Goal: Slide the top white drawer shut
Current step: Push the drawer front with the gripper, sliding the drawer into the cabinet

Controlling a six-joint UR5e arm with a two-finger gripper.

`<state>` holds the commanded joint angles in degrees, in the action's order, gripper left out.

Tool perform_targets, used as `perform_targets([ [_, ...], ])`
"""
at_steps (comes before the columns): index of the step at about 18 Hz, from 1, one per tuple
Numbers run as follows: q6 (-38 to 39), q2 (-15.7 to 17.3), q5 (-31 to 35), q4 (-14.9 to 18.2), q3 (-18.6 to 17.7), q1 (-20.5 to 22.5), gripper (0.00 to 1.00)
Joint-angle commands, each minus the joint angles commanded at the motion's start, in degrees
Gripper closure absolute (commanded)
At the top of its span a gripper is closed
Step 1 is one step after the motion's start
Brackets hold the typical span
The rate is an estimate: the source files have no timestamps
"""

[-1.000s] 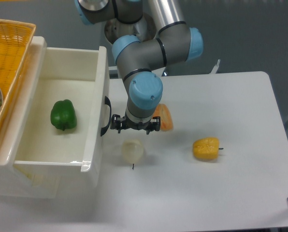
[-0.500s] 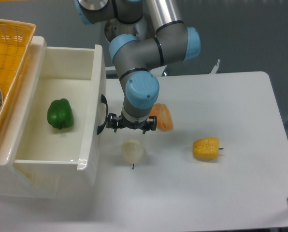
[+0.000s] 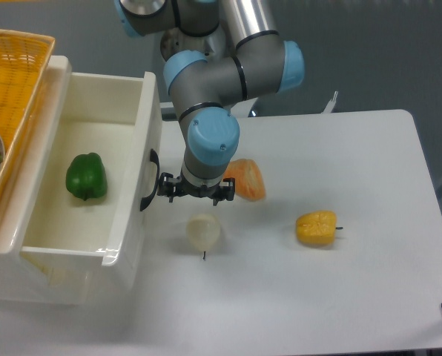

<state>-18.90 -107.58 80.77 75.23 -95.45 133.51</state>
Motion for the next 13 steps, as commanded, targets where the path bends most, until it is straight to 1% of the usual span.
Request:
perform_targets([
  [13, 0.52, 0.79, -0.09, 0.62, 0.00, -2.11, 0.00],
])
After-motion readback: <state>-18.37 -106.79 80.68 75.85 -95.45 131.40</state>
